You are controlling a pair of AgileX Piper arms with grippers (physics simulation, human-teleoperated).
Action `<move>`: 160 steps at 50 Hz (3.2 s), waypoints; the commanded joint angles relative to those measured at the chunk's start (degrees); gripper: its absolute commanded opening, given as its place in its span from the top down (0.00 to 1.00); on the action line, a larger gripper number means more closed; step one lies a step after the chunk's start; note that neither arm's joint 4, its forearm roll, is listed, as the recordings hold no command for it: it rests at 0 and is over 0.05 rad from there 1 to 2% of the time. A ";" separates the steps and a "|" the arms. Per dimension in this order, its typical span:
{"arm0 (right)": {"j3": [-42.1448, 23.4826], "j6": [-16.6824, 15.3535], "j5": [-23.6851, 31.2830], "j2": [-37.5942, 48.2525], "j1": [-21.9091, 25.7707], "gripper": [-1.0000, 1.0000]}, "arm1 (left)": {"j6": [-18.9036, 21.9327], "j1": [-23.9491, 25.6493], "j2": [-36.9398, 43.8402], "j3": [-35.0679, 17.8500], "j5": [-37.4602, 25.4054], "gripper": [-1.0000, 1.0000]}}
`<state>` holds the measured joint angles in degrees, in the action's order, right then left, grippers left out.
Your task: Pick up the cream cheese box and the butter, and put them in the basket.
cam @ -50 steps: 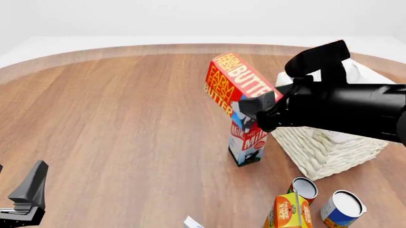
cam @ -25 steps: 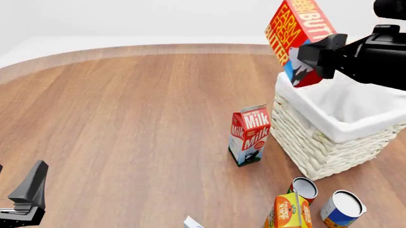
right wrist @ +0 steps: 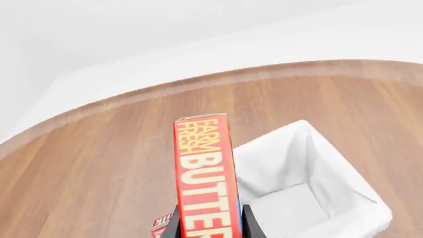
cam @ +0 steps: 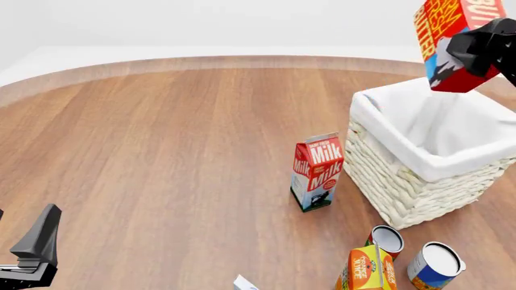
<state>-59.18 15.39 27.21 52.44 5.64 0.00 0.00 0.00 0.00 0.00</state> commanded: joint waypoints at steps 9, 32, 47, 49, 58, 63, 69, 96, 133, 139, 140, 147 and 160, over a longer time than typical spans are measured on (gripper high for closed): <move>3.76 5.53 -5.58 -0.07 -5.85 1.00 | 0.00 0.00 0.00 0.00 0.00 0.00; 8.62 9.46 -11.70 2.03 -7.00 1.00 | 0.00 0.00 0.00 0.00 0.00 0.00; 12.49 11.76 -15.08 2.49 -6.91 1.00 | 0.00 0.00 0.00 0.00 0.00 0.00; 12.60 11.92 -15.19 2.53 -6.97 1.00 | 0.00 0.00 0.00 0.00 0.00 0.00; 14.48 13.25 -16.16 2.25 -6.85 1.00 | 0.00 0.00 0.00 0.00 0.00 0.00; 14.57 14.37 -15.47 1.63 -7.01 1.00 | 0.00 0.00 0.00 0.00 0.00 0.00; 15.17 16.96 -15.18 0.04 -7.05 1.00 | 0.00 0.00 0.00 0.00 0.00 0.00; 20.11 20.86 -19.11 -0.15 -7.74 1.00 | 0.00 0.00 0.00 0.00 0.00 0.00; 20.38 20.09 -21.16 2.47 -8.12 1.00 | 0.00 0.00 0.00 0.00 0.00 0.00; 20.29 20.14 -21.10 2.49 -7.87 1.00 | 0.00 0.00 0.00 0.00 0.00 0.00; 20.29 20.14 -21.10 2.49 -7.87 1.00 | 0.00 0.00 0.00 0.00 0.00 0.00; 19.99 20.10 -21.08 2.78 -7.80 1.00 | 0.00 0.00 0.00 0.00 0.00 0.00; 19.30 19.50 -21.19 3.56 -8.70 0.00 | 0.00 0.00 0.00 0.00 0.00 0.00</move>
<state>-38.60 34.83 6.48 55.93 -2.40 0.00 0.00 0.00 0.00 0.00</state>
